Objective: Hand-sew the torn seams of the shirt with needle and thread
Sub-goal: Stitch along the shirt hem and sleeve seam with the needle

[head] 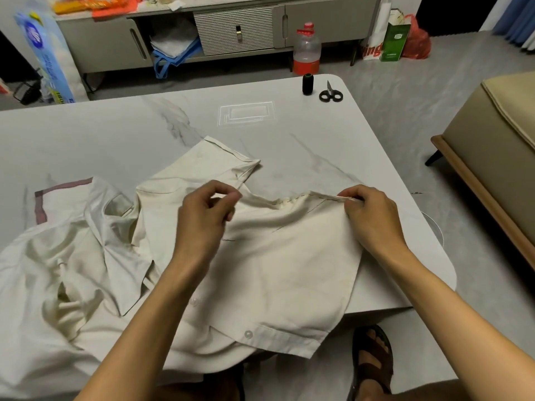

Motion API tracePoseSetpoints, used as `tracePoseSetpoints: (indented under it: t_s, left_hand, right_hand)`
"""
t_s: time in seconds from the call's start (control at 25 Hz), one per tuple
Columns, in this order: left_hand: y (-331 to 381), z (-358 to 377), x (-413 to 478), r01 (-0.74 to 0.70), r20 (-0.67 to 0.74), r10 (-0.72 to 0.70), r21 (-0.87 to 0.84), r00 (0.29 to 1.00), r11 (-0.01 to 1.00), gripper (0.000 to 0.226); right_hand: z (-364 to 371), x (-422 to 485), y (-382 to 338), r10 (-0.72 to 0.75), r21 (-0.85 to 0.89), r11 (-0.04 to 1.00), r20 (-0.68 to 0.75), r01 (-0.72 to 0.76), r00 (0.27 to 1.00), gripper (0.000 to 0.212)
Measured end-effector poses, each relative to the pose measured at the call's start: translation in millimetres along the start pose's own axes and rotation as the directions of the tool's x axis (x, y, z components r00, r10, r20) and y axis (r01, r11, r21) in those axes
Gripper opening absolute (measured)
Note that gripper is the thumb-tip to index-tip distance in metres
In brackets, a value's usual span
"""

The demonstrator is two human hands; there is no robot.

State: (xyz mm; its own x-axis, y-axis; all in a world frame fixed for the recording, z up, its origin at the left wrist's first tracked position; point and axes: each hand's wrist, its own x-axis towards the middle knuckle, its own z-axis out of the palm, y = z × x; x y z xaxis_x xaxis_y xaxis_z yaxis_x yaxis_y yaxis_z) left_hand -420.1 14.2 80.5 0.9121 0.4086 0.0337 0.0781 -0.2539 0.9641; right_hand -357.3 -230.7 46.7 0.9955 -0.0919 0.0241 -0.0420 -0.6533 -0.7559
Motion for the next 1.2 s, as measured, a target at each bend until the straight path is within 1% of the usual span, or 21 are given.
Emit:
tracePoseSetpoints:
  t_s: [0.04,0.08,0.12,0.16,0.2,0.28,0.32,0.44,0.48,0.6,0.68,0.76,0.8,0.88,0.92,0.96,1.0,1.08,1.12,1.16,1.2]
  left_hand:
    - [3.4,7.0,-3.2,0.087,0.076,-0.077,-0.143,0.994,0.986,0.012]
    - [6.7,14.5,-6.5,0.159,0.148,-0.125,-0.242,0.981,0.957,0.009]
    - [9.9,21.9,-9.5,0.213,0.213,-0.151,-0.311,0.965,0.926,0.006]
    - [12.8,28.8,-11.9,0.256,0.269,-0.163,-0.36,0.949,0.897,0.003]
    - [15.3,35.9,-13.4,0.294,0.318,-0.17,-0.397,0.933,0.869,0.001]
    - [17.9,50.5,-16.4,0.369,0.403,-0.184,-0.448,0.896,0.814,0.01]
    - [18.1,57.9,-18.3,0.407,0.443,-0.19,-0.471,0.876,0.783,0.016]
    - [18.3,77.3,-22.7,0.508,0.536,-0.202,-0.515,0.82,0.69,0.036]
    - [18.3,81.1,-22.8,0.531,0.554,-0.212,-0.515,0.805,0.673,0.037]
    - [20.9,87.0,-23.5,0.562,0.601,-0.21,-0.488,0.771,0.668,0.027]
    - [25.4,86.6,-25.1,0.553,0.622,-0.194,-0.456,0.759,0.698,0.021]
    - [28.4,83.5,-25.4,0.525,0.622,-0.19,-0.415,0.76,0.743,0.017]
    - [29.0,80.1,-24.8,0.505,0.613,-0.19,-0.393,0.767,0.768,0.014]
    - [27.8,70.2,-23.0,0.467,0.607,-0.19,-0.338,0.772,0.817,0.011]
    - [27.0,64.3,-23.0,0.454,0.621,-0.192,-0.295,0.76,0.841,0.011]
    - [26.1,58.7,-23.0,0.447,0.647,-0.201,-0.24,0.735,0.862,0.01]
    - [25.1,54.0,-24.2,0.449,0.68,-0.219,-0.18,0.699,0.875,0.009]
    - [22.1,48.2,-28.1,0.48,0.723,-0.279,-0.084,0.632,0.873,0.013]
    - [20.4,47.0,-29.1,0.487,0.727,-0.299,-0.056,0.618,0.872,0.016]
    - [19.0,47.8,-28.4,0.482,0.718,-0.306,-0.046,0.625,0.875,0.017]
    - [17.5,50.0,-26.5,0.468,0.695,-0.299,-0.061,0.654,0.882,0.016]
  right_hand:
    - [0.3,-2.0,-0.5,-0.051,-0.058,0.997,-0.046,0.048,0.998,0.024]
    - [-0.1,-5.2,-3.0,-0.12,-0.088,0.99,-0.093,0.112,0.988,0.02]
    - [-0.7,-8.9,-6.8,-0.19,-0.056,0.981,-0.119,0.184,0.975,0.017]
    - [-0.9,-13.1,-11.6,-0.232,0.049,0.97,-0.109,0.238,0.967,0.014]
    - [-1.3,-18.8,-17.1,-0.235,0.202,0.949,-0.057,0.242,0.97,0.011]
    - [-2.4,-29.9,-28.2,-0.196,0.477,0.871,0.113,0.12,0.974,0.009]
    - [-3.1,-34.1,-31.7,-0.181,0.561,0.826,0.187,0.046,0.965,0.009]
    - [-6.8,-38.4,-31.7,-0.17,0.688,0.72,0.307,-0.095,0.936,0.014]
    - [-8.2,-37.8,-29.9,-0.16,0.711,0.691,0.328,-0.132,0.931,0.016]
    - [-10.5,-35.3,-22.2,-0.112,0.749,0.619,0.385,-0.238,0.916,0.024]
    - [-10.6,-34.7,-20.9,-0.1,0.759,0.596,0.394,-0.262,0.914,0.021]
    - [-12.9,-33.8,-21.9,-0.092,0.78,0.575,0.362,-0.247,0.928,0.013]
    - [-16.0,-33.5,-23.3,-0.079,0.802,0.544,0.341,-0.246,0.937,0.011]
    - [-24.4,-32.6,-25.0,-0.063,0.865,0.424,0.325,-0.269,0.944,0.013]
    - [-29.3,-32.8,-25.6,-0.064,0.89,0.353,0.33,-0.287,0.942,0.012]
    - [-34.0,-32.9,-26.3,-0.067,0.905,0.297,0.337,-0.304,0.939,0.012]
    - [-39.0,-33.5,-25.7,-0.071,0.912,0.266,0.34,-0.311,0.938,0.011]
    - [-50.5,-37.2,-24.3,-0.094,0.907,0.275,0.355,-0.318,0.93,0.01]
    - [-56.4,-39.5,-22.6,-0.114,0.894,0.305,0.378,-0.33,0.919,0.008]
    - [-61.5,-41.4,-19.5,-0.138,0.871,0.339,0.419,-0.354,0.898,0.005]
    - [-65.5,-43.3,-15.7,-0.156,0.841,0.376,0.471,-0.389,0.868,0.004]
